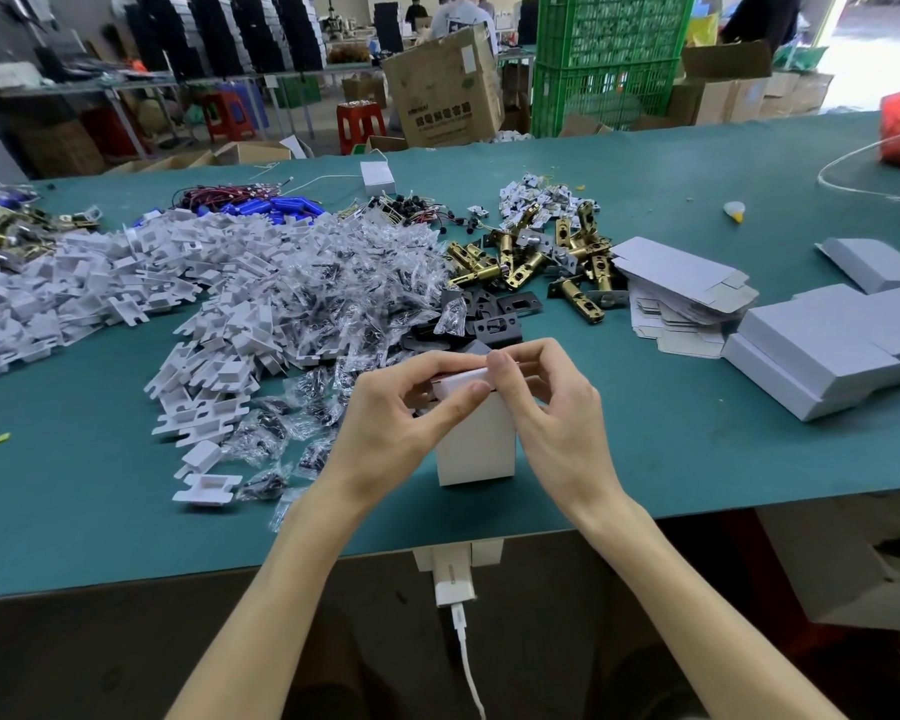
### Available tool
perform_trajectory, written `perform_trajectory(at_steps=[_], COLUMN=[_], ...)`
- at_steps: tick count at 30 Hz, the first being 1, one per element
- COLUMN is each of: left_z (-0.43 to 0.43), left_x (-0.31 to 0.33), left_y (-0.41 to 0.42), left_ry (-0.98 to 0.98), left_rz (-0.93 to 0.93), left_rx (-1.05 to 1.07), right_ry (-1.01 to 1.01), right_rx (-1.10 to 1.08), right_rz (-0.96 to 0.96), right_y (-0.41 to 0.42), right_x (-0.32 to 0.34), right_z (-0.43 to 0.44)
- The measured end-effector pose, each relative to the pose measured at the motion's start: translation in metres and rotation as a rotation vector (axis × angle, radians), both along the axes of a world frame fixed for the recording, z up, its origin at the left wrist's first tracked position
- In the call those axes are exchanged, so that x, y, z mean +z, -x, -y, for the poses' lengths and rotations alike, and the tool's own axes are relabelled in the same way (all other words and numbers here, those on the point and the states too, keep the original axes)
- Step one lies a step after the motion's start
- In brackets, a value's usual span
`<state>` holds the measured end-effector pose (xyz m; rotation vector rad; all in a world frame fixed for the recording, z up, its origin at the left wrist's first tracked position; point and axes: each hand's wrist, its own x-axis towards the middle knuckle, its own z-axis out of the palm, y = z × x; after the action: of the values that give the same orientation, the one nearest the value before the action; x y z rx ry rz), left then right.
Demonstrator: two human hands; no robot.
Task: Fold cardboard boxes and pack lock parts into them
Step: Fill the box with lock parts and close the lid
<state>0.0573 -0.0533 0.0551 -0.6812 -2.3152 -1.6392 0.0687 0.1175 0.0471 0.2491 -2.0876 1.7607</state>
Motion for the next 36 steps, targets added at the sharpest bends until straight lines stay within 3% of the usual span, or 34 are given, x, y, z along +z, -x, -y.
perform_trajectory(at_steps=[8, 25, 32, 36], left_z=[-0.002, -0.001, -0.006, -0.013], left_x=[-0.002, -0.001, -0.009, -0.014], left_y=[0.003, 0.001, 0.000, 0.002], left_ry=[-0.147, -0.167, -0.230, -0.274], left_rz=[0.081, 0.055, 0.082, 0.058], left_rx=[-0.089, -0.136, -0.094, -0.062], right_ry=[-0.034, -0.063, -0.157, -0.157], right_rx=[0.004, 0.024, -0.029, -0.049], right_rz=[-0.004, -0.048, -0.253, -0.277], right_y=[0.000, -0.005, -0.014, -0.015], right_x=[-0.001, -0.006, -0.028, -0.031], right_z=[-0.002, -0.002, 0.001, 0.001])
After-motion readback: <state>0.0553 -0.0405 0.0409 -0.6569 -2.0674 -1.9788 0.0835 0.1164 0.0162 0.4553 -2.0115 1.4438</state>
